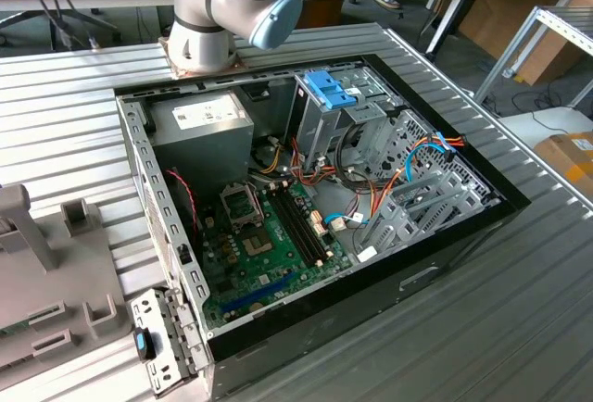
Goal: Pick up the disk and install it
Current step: 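Pick up the disk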
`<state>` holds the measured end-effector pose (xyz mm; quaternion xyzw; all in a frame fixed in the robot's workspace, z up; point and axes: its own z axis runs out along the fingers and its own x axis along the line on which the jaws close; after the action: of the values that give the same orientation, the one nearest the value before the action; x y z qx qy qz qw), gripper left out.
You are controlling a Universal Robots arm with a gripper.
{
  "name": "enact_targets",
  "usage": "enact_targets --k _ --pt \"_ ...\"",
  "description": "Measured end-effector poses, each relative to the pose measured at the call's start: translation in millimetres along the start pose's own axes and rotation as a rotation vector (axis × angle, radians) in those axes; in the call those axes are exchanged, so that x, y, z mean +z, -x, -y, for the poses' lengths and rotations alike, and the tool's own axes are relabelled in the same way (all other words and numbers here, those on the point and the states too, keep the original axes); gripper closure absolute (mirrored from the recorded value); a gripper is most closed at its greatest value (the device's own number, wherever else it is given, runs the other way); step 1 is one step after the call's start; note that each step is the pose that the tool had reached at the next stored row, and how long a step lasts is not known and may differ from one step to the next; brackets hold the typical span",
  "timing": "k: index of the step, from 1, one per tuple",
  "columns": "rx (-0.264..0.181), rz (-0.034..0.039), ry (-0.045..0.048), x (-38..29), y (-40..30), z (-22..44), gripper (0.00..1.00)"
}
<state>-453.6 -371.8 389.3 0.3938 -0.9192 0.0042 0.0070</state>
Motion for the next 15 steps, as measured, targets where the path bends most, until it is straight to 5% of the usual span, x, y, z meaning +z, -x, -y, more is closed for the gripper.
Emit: enact_targets --k 3,11,15 --pt "-0.037 -0.0029 -0.0033 0.0 0.3 -0.3 0.58" --pt "-0.345 -0.0026 -0.0095 0.5 0.4 -0.4 0.58" --pt "-0.351 -0.0033 -0.0099 0.5 0.4 -0.4 0.58"
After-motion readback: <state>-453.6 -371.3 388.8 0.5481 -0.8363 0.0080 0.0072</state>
